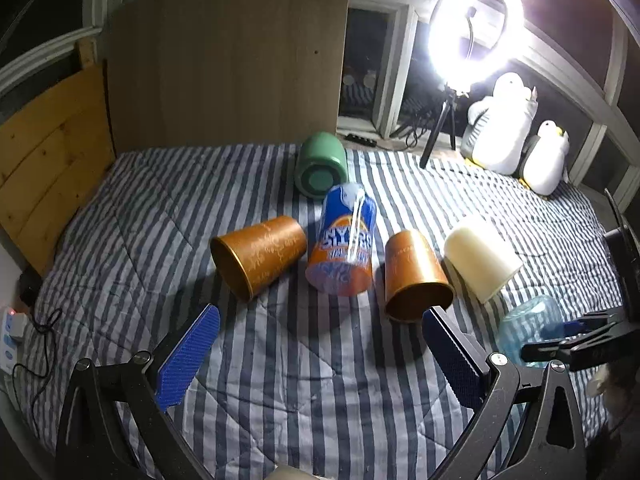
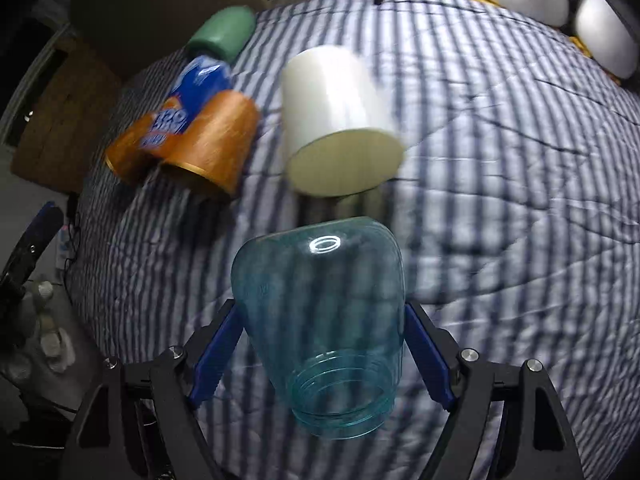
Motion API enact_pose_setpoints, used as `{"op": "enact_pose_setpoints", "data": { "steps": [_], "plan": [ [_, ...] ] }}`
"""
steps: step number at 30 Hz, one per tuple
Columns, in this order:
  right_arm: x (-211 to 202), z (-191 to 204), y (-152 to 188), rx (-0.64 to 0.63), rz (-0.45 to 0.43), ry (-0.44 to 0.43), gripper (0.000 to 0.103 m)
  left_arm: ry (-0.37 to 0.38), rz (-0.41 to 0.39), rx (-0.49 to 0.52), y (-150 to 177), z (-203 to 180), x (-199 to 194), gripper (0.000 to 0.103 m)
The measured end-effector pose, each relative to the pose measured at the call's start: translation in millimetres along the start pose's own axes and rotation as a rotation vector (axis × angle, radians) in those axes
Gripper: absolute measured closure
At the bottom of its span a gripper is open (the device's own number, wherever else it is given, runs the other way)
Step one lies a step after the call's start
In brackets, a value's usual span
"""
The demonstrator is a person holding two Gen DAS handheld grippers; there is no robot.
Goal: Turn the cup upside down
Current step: 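Lift the jar with the right gripper and carry it toward the cups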
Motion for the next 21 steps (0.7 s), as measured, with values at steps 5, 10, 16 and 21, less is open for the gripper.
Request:
{"op": "enact_pose_setpoints", "data": {
  "steps": [5,10,16,21],
  "plan": [
    [15,34,4,-0.056,0.011,0.008,0.025,0.024,0.03,-0.018,11,3,6,0.0],
    [31,62,2,-0.114,0.002,0.034,0.025,0.028,0.05,-0.055,23,11,7,0.0],
    [36,66,-4,-0.086,0.028,-0.012,0.025,0.027,0.064,-0.083,31,16,5,0.0],
    [27,67,-6,-0.069,0.019,-0.068,0.024,0.039,0.07,-0.095,31,14,5,0.0]
  ]
}}
Point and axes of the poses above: each gripper's, at about its wrist camera, not at the fingertips, and x roughly the way its jaws point, z to its left, y to its underside, the point moved 3 cm from there along x, roughly the way its jaws point, and after that the axes turned 15 degrees about x, right-handed, at the moved point
